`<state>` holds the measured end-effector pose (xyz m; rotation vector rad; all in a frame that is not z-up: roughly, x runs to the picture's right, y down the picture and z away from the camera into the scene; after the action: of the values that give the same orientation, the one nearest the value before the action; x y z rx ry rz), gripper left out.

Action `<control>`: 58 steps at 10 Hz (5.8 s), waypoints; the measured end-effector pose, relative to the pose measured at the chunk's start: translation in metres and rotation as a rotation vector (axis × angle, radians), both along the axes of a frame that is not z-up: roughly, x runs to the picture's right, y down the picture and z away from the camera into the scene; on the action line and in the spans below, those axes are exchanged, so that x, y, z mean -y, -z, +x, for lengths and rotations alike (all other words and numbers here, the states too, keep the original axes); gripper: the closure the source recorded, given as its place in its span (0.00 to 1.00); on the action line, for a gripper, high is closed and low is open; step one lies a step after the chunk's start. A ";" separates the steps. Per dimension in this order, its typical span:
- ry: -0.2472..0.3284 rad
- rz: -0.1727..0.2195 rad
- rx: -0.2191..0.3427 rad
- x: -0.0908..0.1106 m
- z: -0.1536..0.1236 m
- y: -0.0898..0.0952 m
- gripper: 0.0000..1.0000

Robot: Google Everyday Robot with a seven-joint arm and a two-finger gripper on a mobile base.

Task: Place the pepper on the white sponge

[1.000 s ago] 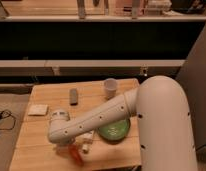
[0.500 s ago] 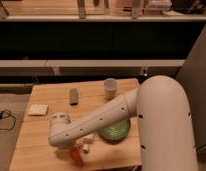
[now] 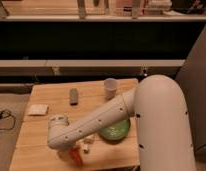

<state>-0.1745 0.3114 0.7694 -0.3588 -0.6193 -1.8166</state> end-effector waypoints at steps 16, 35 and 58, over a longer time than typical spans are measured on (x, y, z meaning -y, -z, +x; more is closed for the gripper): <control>-0.074 -0.082 -0.080 0.035 0.000 -0.011 1.00; -0.238 -0.006 -0.046 0.102 -0.017 -0.020 1.00; -0.304 -0.006 -0.035 0.147 -0.032 -0.047 1.00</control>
<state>-0.2069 0.1641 0.8161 -0.2835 -0.6194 -1.5146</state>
